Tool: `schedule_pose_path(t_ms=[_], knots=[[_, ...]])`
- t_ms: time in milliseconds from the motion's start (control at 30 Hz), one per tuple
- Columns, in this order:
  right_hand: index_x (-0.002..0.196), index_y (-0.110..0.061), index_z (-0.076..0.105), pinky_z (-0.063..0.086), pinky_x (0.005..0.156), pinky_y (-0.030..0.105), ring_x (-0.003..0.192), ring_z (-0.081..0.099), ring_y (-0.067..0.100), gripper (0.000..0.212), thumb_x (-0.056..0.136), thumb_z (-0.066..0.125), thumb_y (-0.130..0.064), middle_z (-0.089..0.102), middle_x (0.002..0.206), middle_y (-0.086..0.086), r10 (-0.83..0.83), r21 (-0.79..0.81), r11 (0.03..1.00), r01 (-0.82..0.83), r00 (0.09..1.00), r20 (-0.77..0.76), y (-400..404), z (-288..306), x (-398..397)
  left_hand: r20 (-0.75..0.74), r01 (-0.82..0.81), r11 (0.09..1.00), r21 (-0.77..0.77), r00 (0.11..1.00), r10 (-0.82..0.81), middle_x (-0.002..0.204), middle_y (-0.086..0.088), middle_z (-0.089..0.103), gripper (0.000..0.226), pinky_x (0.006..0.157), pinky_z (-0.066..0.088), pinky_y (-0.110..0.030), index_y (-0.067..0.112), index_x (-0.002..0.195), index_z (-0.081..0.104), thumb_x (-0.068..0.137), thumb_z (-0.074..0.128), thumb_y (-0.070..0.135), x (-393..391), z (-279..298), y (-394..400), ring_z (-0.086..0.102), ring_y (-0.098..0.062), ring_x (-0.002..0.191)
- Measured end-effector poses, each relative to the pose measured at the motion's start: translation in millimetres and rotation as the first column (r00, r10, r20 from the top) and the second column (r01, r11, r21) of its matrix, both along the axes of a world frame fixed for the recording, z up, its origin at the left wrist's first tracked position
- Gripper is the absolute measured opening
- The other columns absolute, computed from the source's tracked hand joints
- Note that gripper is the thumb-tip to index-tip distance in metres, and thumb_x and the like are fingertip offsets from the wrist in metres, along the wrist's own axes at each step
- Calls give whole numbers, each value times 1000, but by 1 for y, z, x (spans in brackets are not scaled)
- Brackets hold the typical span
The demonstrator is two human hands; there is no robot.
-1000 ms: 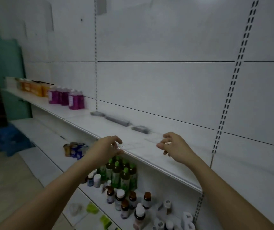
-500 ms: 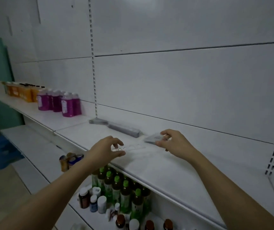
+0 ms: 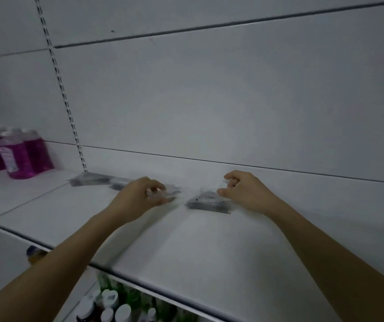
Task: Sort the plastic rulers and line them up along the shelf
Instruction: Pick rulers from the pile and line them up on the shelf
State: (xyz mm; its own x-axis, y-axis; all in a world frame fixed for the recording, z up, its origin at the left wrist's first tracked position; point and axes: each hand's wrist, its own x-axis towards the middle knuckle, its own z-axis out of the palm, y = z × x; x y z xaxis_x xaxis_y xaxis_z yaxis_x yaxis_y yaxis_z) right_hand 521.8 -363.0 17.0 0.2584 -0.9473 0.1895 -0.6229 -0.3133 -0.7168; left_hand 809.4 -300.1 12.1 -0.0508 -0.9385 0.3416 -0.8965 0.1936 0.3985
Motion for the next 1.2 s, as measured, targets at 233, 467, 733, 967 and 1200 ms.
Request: schedule_pose_path(t_ms=[233,467,733,967,1200], knots=[[128,-15,55,38,85,21,103,53,11,53,84,70,-41,53,118,-3,-9,8,1000,11,973,-232,-6,-3,24,-60,93,994,-50,994,-96,97,8,61,21,72,46,-25,35,102,65,83,72,32,47,5,-39,56,-11,79],[132,-16,53,41,96,27,112,50,17,51,90,63,-42,50,131,1,-47,83,992,95,887,-460,-4,-12,47,-68,246,969,-19,967,-247,97,10,59,25,75,48,-28,34,105,64,81,72,35,95,9,-67,56,-11,82],[134,-16,51,33,92,18,117,49,13,43,94,59,-31,51,131,0,-302,-104,953,284,912,-278,37,-9,91,-83,382,924,-29,920,-383,99,6,60,30,77,43,-23,27,109,68,80,75,32,114,15,-103,56,-10,84],[127,-33,54,34,106,22,123,45,3,33,95,54,-41,50,132,-17,-285,-128,957,259,918,-276,82,-42,175,-116,450,893,-15,886,-449,109,4,64,31,91,50,-34,27,111,68,81,74,32,107,4,-112,58,-13,93],[140,-42,42,16,113,19,139,25,-2,47,95,48,-52,31,151,-24,-256,-22,964,265,905,-340,94,-58,193,-35,447,894,27,894,-446,116,1,65,30,92,48,-33,27,111,69,82,73,34,128,-7,-116,59,-17,101]])
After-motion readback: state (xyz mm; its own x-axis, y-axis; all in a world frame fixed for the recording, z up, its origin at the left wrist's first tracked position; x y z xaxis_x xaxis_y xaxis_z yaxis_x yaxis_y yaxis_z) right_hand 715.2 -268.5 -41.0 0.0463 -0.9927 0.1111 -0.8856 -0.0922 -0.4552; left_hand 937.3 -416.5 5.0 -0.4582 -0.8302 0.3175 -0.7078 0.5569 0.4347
